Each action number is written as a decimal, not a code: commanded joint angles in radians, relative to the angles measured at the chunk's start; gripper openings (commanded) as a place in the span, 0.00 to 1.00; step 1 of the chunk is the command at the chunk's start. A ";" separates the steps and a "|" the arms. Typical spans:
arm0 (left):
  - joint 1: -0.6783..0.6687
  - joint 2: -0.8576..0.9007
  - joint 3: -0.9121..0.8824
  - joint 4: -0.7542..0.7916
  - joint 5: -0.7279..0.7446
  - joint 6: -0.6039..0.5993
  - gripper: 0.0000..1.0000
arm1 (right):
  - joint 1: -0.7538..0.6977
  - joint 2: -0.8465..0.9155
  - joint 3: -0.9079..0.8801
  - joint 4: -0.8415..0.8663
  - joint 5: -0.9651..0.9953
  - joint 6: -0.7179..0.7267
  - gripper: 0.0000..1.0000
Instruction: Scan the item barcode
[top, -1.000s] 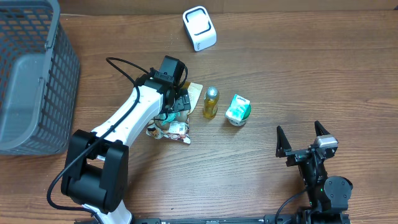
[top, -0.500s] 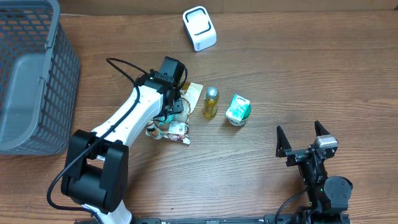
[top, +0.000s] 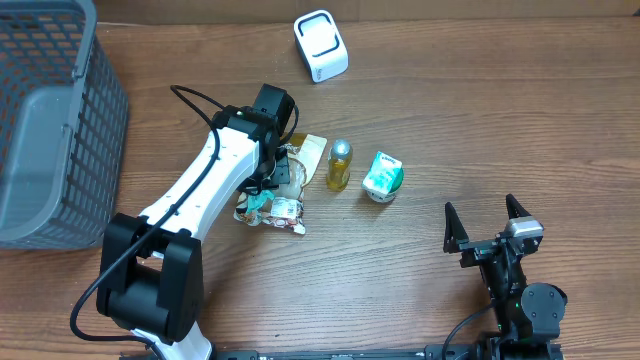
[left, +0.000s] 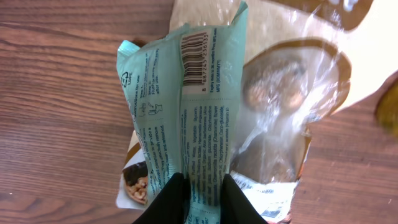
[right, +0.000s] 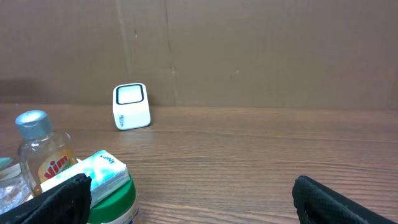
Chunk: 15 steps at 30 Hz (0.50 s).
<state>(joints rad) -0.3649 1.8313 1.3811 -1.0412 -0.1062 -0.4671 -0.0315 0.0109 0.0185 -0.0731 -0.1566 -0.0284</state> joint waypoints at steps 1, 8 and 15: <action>0.004 -0.031 0.006 -0.028 0.030 0.093 0.16 | -0.003 -0.008 -0.011 0.003 0.006 0.005 1.00; 0.004 -0.031 -0.002 -0.089 0.029 0.237 0.17 | -0.003 -0.008 -0.011 0.003 0.006 0.005 1.00; 0.013 -0.031 -0.004 -0.089 0.029 0.243 0.50 | -0.003 -0.008 -0.011 0.003 0.006 0.005 1.00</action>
<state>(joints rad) -0.3649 1.8309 1.3808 -1.1309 -0.0860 -0.2565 -0.0315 0.0109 0.0185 -0.0731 -0.1566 -0.0284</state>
